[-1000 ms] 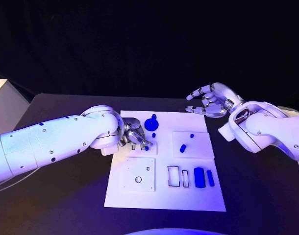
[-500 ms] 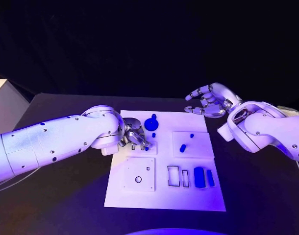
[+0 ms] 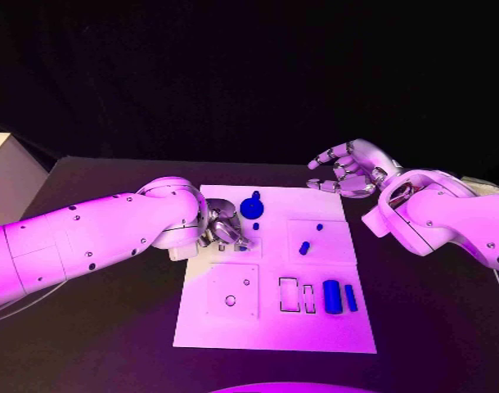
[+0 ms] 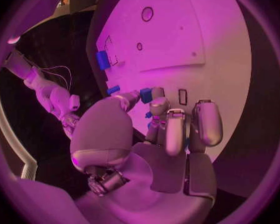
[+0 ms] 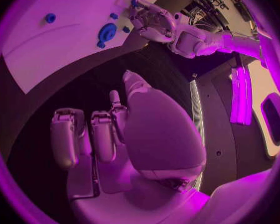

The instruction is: Assemble the parts on the task board

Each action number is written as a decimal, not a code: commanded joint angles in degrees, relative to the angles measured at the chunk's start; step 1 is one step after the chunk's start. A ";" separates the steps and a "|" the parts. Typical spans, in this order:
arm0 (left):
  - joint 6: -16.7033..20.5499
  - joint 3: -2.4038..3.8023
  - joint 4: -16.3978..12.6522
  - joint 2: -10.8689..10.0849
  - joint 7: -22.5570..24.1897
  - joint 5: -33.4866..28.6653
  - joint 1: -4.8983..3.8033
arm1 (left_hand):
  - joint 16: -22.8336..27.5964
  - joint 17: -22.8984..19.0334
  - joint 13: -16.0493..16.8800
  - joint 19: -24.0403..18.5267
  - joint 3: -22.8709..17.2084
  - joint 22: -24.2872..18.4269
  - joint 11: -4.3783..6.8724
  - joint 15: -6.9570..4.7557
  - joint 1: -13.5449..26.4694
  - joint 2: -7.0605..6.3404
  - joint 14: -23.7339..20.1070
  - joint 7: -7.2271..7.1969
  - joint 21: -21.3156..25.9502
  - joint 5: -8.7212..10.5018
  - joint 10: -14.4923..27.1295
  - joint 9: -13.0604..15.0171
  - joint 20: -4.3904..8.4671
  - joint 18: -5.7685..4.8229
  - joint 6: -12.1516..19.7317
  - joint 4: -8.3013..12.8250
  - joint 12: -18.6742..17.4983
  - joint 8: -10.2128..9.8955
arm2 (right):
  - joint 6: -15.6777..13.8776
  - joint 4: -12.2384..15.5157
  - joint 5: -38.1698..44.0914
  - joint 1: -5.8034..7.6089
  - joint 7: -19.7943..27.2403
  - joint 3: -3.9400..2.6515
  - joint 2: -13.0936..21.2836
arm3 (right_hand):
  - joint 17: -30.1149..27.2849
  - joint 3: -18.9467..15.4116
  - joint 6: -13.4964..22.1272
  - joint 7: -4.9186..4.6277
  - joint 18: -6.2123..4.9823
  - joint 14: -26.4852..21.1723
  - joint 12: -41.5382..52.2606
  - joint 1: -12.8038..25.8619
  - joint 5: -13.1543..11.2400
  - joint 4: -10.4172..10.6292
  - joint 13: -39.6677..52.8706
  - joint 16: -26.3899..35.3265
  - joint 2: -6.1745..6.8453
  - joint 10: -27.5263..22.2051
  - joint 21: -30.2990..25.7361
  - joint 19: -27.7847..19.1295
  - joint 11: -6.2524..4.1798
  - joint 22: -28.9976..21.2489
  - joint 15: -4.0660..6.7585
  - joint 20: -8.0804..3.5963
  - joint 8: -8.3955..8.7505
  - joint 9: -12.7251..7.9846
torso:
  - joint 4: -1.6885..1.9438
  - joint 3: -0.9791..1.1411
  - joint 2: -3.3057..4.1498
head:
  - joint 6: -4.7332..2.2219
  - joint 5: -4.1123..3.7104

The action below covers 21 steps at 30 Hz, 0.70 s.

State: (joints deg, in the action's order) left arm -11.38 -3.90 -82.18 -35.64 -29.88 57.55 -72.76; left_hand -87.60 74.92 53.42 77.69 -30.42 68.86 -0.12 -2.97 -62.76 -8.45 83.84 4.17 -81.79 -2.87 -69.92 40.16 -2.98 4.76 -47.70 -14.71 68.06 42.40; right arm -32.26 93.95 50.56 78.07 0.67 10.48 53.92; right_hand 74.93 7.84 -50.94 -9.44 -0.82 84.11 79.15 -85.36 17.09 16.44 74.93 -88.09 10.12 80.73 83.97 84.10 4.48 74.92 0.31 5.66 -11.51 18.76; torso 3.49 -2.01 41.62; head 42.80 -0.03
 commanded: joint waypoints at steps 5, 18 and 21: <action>-0.26 -0.04 -0.60 -0.14 0.18 -2.28 -0.01 | 0.19 9.21 -0.11 -0.23 -10.11 0.19 0.45 -0.68 -3.88 0.38 4.33 -0.38 0.27 -0.09 0.45 2.12 0.46 -0.33 0.62 4.85 0.13 -1.07 | 1.12 0.00 0.83 -0.04 -0.01 0.01 -0.04 | 10.98 0.38 0.42 0.00 -0.75 4.78 -0.15 0.49 0.19 0.10 5.24 0.10 0.20 -0.32 -0.20 3.09 0.04 10.91 -0.46 0.31 0.30 -0.07 | 0.01 -0.06 -0.01 | 0.14 -0.07; 2.10 0.30 -1.93 -1.43 0.50 -6.13 0.01 | 0.29 9.27 -0.56 -0.30 -23.22 0.39 0.27 -0.53 -1.50 -0.06 4.35 -0.06 0.20 -0.08 0.10 6.83 0.43 -0.33 1.64 13.21 -0.08 0.06 | 1.60 -0.17 0.88 -0.06 -0.31 0.05 -0.05 | 10.96 0.45 0.39 0.01 -0.74 4.77 -0.06 0.56 0.29 0.07 5.31 0.12 0.18 -0.23 -0.16 3.11 0.03 10.94 -0.46 0.32 0.27 -0.07 | 0.06 -0.07 0.04 | 0.17 -0.17; 2.33 0.35 -2.19 -1.84 0.53 -6.42 0.01 | 0.32 9.22 -0.57 -0.33 -23.80 0.36 0.25 -0.52 -1.28 -0.09 4.33 -0.02 0.21 -0.08 0.09 7.10 0.41 -0.32 1.66 13.68 -0.08 0.12 | 1.73 -0.23 0.89 -0.08 -0.38 0.06 -0.06 | 10.96 0.45 0.39 0.01 -0.74 4.77 -0.06 0.56 0.29 0.07 5.31 0.12 0.18 -0.23 -0.16 3.11 0.03 10.94 -0.46 0.32 0.27 -0.07 | 0.07 -0.07 0.03 | 0.18 -0.17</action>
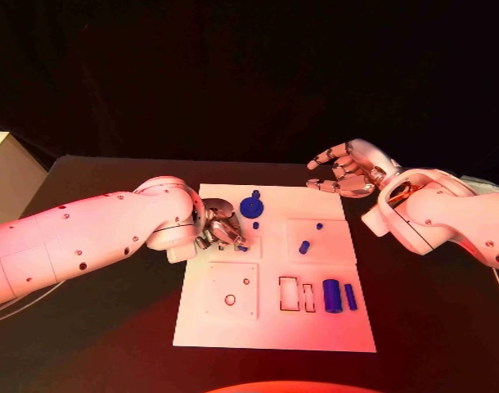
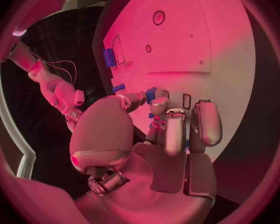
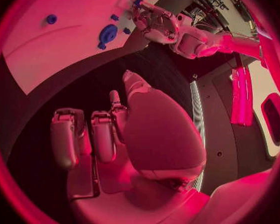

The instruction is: Assemble the parts on the task board

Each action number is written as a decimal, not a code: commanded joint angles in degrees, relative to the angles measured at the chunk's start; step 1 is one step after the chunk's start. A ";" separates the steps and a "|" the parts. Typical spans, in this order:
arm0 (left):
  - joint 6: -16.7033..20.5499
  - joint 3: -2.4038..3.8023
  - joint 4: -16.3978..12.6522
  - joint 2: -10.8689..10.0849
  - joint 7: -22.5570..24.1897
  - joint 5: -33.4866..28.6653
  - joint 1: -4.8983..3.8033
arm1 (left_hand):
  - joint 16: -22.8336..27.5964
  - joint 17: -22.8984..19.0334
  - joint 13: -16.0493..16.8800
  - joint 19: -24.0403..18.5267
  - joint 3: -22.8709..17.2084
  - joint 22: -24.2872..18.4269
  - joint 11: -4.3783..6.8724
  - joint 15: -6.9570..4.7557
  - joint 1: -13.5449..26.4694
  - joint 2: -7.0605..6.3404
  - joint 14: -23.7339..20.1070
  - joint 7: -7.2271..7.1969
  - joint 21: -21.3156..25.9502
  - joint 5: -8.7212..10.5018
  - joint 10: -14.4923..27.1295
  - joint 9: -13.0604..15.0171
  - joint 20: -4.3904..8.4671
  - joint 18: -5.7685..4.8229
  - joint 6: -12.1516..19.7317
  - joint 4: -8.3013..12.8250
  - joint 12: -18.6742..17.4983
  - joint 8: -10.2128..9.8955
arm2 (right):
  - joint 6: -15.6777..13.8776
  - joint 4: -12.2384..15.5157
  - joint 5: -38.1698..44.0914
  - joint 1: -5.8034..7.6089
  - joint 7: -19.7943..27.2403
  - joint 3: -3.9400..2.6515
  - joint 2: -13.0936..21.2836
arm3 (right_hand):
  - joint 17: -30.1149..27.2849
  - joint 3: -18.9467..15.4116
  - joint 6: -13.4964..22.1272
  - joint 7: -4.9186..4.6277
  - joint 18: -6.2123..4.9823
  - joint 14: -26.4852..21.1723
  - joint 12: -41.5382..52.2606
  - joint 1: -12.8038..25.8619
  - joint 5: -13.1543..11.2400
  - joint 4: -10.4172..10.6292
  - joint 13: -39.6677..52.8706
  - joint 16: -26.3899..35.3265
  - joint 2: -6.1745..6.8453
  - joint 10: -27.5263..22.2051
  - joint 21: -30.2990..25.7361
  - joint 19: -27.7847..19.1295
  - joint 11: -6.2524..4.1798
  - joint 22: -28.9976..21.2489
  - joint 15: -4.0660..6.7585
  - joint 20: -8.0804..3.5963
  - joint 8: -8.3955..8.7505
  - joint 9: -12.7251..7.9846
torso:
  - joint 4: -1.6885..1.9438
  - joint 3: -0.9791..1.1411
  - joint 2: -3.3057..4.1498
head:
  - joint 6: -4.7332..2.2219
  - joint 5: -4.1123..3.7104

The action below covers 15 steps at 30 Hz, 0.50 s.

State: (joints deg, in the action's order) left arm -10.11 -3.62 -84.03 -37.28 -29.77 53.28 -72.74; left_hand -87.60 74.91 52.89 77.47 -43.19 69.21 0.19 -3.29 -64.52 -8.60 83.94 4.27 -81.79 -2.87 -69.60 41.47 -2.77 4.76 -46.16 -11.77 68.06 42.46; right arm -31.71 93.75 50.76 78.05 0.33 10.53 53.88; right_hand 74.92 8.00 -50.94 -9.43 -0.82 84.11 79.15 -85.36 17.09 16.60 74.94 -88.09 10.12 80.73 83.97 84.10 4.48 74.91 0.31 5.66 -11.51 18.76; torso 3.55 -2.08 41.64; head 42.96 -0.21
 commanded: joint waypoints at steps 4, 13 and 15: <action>1.44 0.12 -0.69 -0.79 0.47 -2.31 -0.01 | 0.27 9.36 0.09 -0.11 -11.98 0.05 -0.07 -0.20 0.84 -0.01 4.28 -0.09 0.18 -0.09 -0.35 6.23 0.17 -0.32 -0.02 11.46 0.03 0.24 | 1.34 -0.10 0.70 -0.10 -0.11 0.04 0.00 | 10.97 0.29 0.39 0.01 -0.74 4.77 -0.06 0.56 0.30 -0.09 5.30 0.12 0.18 -0.23 -0.16 3.11 0.03 10.96 -0.46 0.32 0.27 -0.07 | 0.02 0.01 0.00 | 0.02 0.01; 2.67 0.16 -1.04 -1.74 0.48 -2.19 -0.03 | -0.47 10.97 3.37 0.54 -15.92 1.06 0.67 -0.84 5.09 -2.27 4.88 -0.86 -0.38 -7.99 -3.22 8.72 0.61 -0.47 -1.96 14.18 2.58 2.11 | 1.70 -0.20 0.71 -0.15 -0.29 0.08 0.10 | 10.98 0.34 0.35 0.02 -0.74 4.77 -0.06 0.65 0.37 -0.11 5.28 0.12 0.19 -0.23 -0.14 3.12 0.03 10.97 -0.46 0.33 0.24 -0.08 | -0.01 0.02 -0.03 | 0.06 -0.02; 3.01 0.17 -1.30 -1.97 0.44 -1.15 -0.03 | -0.61 11.26 4.15 0.72 -15.76 1.34 0.91 -1.07 5.93 -2.63 4.98 -1.11 -0.52 -11.19 -3.93 9.17 0.81 -0.52 -2.35 14.57 3.15 2.46 | 1.78 -0.22 0.73 -0.15 -0.34 0.09 0.13 | 10.98 0.34 0.35 0.02 -0.74 4.77 -0.06 0.65 0.37 -0.11 5.28 0.12 0.19 -0.23 -0.14 3.12 0.03 10.97 -0.46 0.33 0.24 -0.08 | 0.00 0.03 -0.03 | 0.15 -0.11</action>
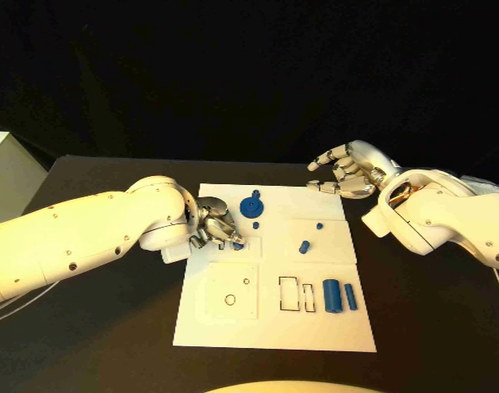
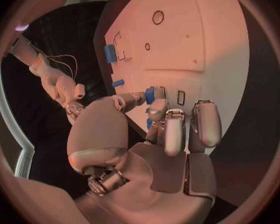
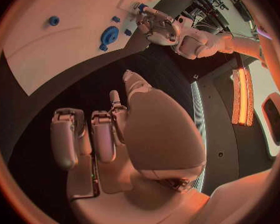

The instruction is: Assemble the parts on the task board

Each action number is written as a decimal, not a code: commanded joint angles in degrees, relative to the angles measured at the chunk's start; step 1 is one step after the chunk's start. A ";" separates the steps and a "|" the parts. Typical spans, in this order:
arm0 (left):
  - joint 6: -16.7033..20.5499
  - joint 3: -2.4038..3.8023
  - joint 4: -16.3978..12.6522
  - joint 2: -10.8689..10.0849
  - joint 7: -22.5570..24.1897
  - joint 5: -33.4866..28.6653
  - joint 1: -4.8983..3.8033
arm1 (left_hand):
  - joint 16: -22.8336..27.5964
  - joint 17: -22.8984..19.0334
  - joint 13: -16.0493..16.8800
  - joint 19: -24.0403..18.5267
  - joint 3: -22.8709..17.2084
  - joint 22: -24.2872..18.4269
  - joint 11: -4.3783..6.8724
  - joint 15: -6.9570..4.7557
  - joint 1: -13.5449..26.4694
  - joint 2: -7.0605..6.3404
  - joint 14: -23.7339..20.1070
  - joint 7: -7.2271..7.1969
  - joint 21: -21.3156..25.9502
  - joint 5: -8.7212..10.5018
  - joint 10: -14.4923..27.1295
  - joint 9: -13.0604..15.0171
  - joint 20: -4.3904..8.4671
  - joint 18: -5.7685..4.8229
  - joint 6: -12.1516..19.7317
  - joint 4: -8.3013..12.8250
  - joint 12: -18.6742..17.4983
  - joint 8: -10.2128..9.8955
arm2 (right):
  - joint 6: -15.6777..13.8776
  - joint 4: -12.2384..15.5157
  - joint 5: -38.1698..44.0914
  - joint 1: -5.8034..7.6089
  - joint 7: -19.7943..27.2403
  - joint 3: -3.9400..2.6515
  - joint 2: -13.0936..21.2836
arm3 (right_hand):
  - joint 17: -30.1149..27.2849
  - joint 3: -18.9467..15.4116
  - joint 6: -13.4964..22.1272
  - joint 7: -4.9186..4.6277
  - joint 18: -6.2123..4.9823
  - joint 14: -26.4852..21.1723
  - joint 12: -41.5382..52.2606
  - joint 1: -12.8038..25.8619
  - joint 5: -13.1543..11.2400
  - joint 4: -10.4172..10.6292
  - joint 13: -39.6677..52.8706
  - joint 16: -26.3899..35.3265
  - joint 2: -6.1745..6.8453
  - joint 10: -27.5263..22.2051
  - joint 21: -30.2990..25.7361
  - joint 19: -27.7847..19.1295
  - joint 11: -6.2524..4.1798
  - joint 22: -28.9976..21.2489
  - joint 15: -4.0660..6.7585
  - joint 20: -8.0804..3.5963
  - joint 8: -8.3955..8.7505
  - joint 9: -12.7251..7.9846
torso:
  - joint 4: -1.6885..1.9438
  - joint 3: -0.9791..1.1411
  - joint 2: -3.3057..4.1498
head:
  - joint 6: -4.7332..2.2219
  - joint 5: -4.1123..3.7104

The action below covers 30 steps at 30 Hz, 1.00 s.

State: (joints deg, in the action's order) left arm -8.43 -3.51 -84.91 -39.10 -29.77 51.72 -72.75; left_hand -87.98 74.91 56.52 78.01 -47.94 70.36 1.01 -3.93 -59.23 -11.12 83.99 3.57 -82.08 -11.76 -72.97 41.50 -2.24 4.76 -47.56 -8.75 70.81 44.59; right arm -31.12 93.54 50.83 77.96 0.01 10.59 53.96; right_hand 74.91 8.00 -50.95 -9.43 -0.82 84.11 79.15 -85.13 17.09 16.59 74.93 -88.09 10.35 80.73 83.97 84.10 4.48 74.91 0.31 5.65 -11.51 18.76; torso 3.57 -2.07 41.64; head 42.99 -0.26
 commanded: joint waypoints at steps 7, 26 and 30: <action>2.72 0.04 -1.26 -0.66 0.39 3.17 -0.02 | -0.36 11.51 2.16 0.51 -10.73 0.64 0.52 -0.81 1.47 -0.56 5.03 -0.83 -0.47 -6.63 -1.92 9.56 0.64 -0.60 -1.75 12.20 1.51 0.77 | 1.37 -0.09 0.71 -0.10 -0.13 0.05 0.08 | 10.98 0.34 0.35 0.02 -0.74 4.77 -0.06 0.42 0.37 -0.11 5.28 0.12 -0.04 -0.23 -0.14 3.12 0.03 10.98 -0.46 0.33 0.24 -0.08 | 0.00 0.07 0.02 | 0.22 0.06; 4.92 -0.57 -2.27 -0.21 0.36 8.27 0.03 | -0.55 11.89 3.60 1.29 -10.18 1.79 1.03 -1.21 2.07 -0.79 5.15 -1.42 -0.95 -7.66 -3.51 9.64 0.91 -0.84 -2.86 12.27 2.62 1.20 | 1.51 -0.08 0.79 -0.19 -0.16 0.08 0.09 | 10.92 0.38 0.33 0.03 -0.74 4.75 -0.11 0.52 0.42 -0.13 5.22 0.15 0.01 -0.27 -0.17 3.12 0.02 10.97 -0.45 0.33 0.22 -0.09 | -0.08 0.00 0.07 | 0.59 0.21; 4.67 -0.71 -2.26 -0.03 0.33 8.78 0.04 | -0.58 11.94 3.72 1.43 -10.01 2.00 1.14 -1.31 2.21 -0.81 5.17 -1.55 -1.03 -7.84 -3.77 9.62 0.98 -0.89 -3.09 12.22 2.74 1.27 | 1.50 -0.09 0.80 -0.20 -0.18 0.08 0.08 | 10.92 0.38 0.33 0.03 -0.74 4.75 -0.11 0.52 0.42 -0.13 5.22 0.15 0.01 -0.27 -0.17 3.12 0.02 10.97 -0.45 0.33 0.22 -0.09 | -0.05 -0.02 0.09 | 0.64 0.27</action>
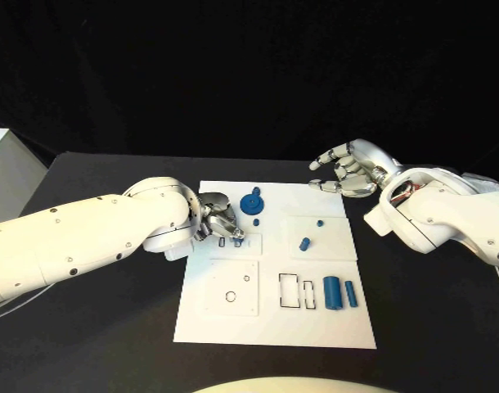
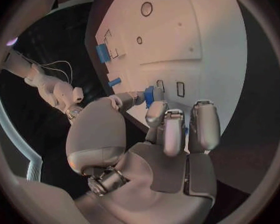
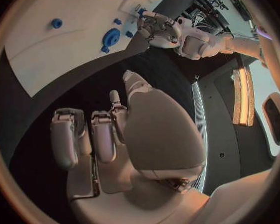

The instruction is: Assemble the parts on the task board

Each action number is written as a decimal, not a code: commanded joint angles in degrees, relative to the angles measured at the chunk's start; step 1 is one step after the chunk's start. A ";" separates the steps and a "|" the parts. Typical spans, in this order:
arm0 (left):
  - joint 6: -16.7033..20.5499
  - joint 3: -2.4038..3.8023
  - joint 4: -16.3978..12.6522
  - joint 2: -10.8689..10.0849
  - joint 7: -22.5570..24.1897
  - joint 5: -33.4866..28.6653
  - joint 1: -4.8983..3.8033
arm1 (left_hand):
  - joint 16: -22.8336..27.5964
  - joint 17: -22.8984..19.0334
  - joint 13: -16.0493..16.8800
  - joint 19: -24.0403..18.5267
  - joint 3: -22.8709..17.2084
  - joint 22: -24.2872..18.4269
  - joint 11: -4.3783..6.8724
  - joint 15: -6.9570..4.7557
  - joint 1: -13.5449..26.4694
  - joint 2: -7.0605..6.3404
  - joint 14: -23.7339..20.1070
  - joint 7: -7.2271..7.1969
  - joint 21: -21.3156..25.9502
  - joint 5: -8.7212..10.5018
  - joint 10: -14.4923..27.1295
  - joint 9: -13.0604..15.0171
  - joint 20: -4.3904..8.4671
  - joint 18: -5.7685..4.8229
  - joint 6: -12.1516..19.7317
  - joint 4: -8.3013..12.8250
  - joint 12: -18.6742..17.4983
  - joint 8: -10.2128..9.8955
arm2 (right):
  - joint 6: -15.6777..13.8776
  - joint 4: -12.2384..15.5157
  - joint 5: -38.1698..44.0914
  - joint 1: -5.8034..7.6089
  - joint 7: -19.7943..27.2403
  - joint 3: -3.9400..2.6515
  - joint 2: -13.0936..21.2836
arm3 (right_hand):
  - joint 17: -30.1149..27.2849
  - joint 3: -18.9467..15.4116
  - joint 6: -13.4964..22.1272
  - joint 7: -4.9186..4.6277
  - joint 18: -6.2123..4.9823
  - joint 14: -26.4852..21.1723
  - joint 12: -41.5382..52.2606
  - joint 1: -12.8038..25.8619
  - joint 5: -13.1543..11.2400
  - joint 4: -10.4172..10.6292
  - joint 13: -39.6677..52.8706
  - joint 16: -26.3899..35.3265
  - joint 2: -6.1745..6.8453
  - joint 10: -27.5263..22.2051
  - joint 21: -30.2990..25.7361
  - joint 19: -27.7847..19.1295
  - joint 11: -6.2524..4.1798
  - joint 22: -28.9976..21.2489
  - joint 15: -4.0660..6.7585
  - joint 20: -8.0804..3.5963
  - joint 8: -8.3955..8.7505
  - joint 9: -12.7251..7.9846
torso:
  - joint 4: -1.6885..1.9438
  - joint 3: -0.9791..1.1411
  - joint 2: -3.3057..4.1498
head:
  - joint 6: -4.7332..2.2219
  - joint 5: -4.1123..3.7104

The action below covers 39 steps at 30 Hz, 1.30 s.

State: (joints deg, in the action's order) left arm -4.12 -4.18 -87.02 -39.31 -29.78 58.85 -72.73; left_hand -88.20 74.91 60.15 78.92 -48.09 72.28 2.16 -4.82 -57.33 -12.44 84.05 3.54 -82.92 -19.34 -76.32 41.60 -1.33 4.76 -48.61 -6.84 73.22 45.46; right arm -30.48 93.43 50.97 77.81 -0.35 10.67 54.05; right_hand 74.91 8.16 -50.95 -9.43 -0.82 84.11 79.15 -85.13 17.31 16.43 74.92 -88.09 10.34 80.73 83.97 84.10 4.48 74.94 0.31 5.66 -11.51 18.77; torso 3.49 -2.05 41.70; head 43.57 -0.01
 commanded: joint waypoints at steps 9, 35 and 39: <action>-0.47 -0.28 -0.10 0.25 0.25 2.19 0.02 | -0.42 12.07 0.50 0.75 -9.51 0.40 0.23 -0.62 0.52 0.55 5.15 -1.82 -0.32 -0.53 -0.94 9.48 0.22 -0.96 -2.62 10.21 0.60 0.61 | 0.89 0.04 0.69 -0.06 0.13 0.01 0.01 | 10.93 0.22 0.34 0.02 -0.74 4.75 -0.12 0.52 0.20 0.04 5.24 0.15 0.01 -0.28 -0.17 3.12 0.02 10.93 -0.45 0.33 0.22 -0.09 | 0.03 -0.01 -0.01 | 0.18 0.11; -1.33 -0.96 0.31 0.41 0.08 3.75 0.07 | -0.56 12.36 0.93 1.04 -8.92 0.79 0.58 -0.89 0.77 0.88 5.23 -2.24 -0.46 -0.71 -1.58 9.28 0.43 -1.05 -3.52 10.02 0.87 0.83 | 1.09 0.13 0.79 -0.08 -0.02 0.02 0.09 | 10.90 0.32 0.30 0.04 -0.75 4.74 -0.12 0.67 0.29 0.02 5.21 0.17 0.05 -0.27 -0.20 3.11 0.00 10.92 -0.44 0.33 0.18 -0.10 | 0.00 0.03 0.02 | 0.79 0.26; -1.63 -0.98 0.27 0.43 0.06 3.75 0.08 | -0.58 12.39 0.99 1.06 -8.84 0.82 0.61 -0.91 0.80 0.92 5.24 -2.28 -0.47 -0.70 -1.65 9.24 0.45 -1.06 -3.63 9.99 0.89 0.85 | 1.16 0.14 0.80 -0.09 -0.05 0.02 0.09 | 10.90 0.32 0.30 0.04 -0.75 4.74 -0.12 0.67 0.29 0.02 5.21 0.17 0.05 -0.27 -0.20 3.11 0.00 10.92 -0.44 0.33 0.18 -0.10 | -0.01 0.03 0.03 | 0.82 0.30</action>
State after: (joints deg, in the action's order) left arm -4.64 -5.18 -86.62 -39.01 -29.86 62.29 -72.66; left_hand -88.43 74.91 61.12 79.76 -47.61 73.04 2.67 -5.22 -56.62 -12.13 84.04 3.35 -83.15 -19.73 -77.63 41.96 -0.94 4.76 -49.79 -6.36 73.87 46.12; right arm -30.25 93.49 51.14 77.77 -0.55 10.69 54.13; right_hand 74.94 8.16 -50.95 -9.43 -0.82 84.11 79.15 -85.13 17.30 16.43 74.90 -88.09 10.34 80.73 83.97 84.10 4.48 74.91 0.31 5.66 -11.51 18.71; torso 3.51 -2.02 41.73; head 44.34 0.26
